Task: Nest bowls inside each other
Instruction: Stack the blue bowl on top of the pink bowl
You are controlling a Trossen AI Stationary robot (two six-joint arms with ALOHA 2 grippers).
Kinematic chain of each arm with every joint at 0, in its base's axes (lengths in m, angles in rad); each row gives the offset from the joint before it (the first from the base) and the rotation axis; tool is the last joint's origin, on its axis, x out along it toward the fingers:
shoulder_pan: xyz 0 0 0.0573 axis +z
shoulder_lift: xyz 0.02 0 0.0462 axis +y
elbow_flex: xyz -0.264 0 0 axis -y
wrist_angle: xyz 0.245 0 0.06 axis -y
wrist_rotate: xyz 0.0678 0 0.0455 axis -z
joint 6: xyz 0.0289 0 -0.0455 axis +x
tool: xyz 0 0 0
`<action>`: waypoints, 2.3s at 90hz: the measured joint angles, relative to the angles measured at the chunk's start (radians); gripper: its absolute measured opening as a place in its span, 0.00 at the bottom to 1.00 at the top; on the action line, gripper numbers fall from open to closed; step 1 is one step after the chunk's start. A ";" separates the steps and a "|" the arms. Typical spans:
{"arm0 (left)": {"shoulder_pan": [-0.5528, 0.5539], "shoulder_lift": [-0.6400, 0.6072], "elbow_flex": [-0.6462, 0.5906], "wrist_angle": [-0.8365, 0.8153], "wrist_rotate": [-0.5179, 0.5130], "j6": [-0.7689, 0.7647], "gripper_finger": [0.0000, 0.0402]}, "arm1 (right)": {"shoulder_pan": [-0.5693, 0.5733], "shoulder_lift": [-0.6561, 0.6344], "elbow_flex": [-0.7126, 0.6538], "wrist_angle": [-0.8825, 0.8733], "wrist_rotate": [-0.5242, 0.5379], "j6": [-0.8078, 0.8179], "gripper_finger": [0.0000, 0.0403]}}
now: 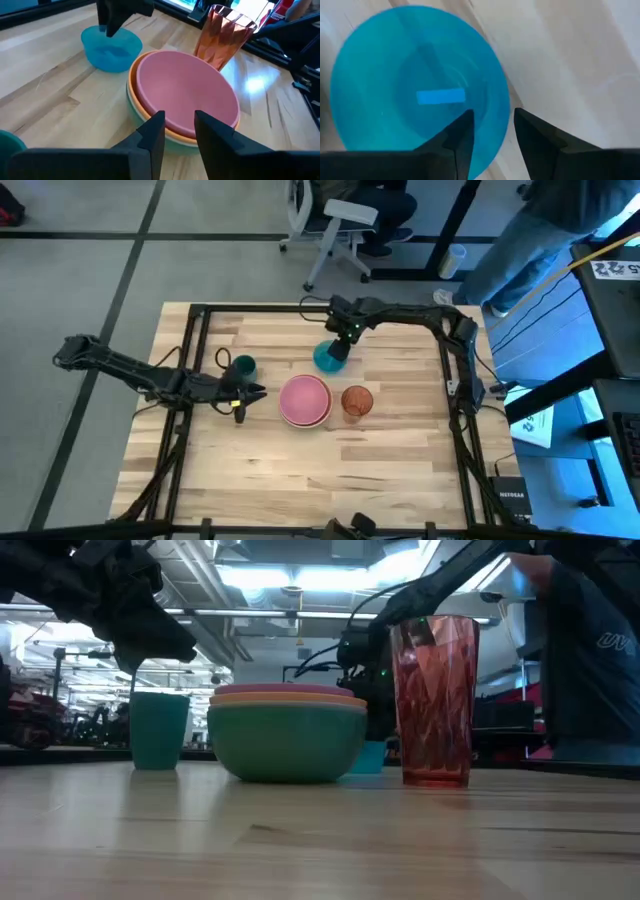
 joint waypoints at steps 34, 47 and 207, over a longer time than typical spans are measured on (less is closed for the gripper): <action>-0.003 0.000 0.000 0.000 0.000 -0.008 0.22 | 0.000 0.005 0.000 -0.013 0.019 -0.023 0.00; -0.003 0.000 0.000 -0.001 0.000 -0.008 0.22 | 0.001 0.005 0.049 -0.062 0.040 -0.022 0.00; -0.083 0.000 0.000 -0.082 -0.053 -0.058 0.22 | 0.405 0.221 0.563 -0.323 0.029 0.038 0.22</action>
